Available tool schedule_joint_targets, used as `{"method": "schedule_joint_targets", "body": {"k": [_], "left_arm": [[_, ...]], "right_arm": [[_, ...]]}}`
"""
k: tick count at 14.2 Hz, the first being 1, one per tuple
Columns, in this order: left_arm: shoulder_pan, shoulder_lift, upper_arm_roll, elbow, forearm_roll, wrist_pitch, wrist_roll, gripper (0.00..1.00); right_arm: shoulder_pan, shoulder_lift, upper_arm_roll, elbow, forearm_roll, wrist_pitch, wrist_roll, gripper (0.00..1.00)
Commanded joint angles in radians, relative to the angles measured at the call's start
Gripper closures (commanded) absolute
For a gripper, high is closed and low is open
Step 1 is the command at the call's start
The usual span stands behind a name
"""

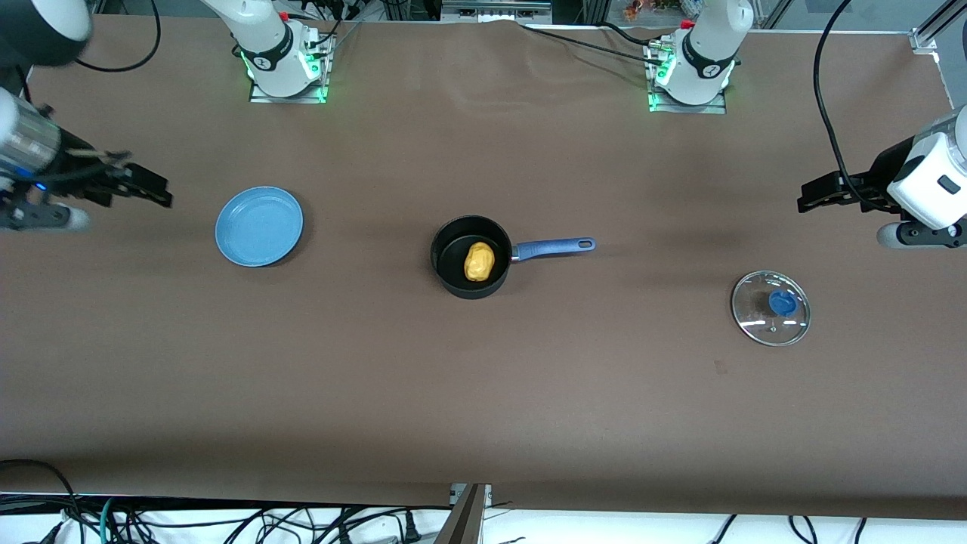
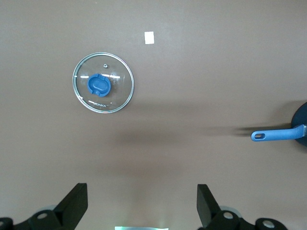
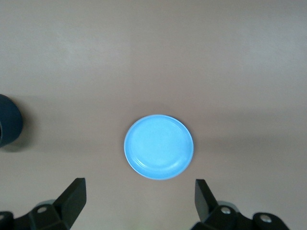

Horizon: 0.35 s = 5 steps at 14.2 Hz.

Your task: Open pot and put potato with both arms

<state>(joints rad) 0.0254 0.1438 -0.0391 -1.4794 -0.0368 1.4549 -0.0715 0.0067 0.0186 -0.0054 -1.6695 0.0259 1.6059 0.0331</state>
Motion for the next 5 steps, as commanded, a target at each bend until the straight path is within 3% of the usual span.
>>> {"method": "schedule_joint_targets", "body": {"k": [1, 5], "left_arm": [[0.005, 0.002, -0.004, 0.013, 0.015, -0.008, -0.01, 0.0], [0.005, 0.0, -0.004, 0.014, 0.015, -0.008, -0.008, 0.0]], "right_arm": [[-0.04, -0.032, 0.03, -0.013, -0.017, -0.027, -0.006, 0.0], [-0.04, -0.031, 0.03, -0.013, -0.015, -0.024, -0.013, 0.0]]}}
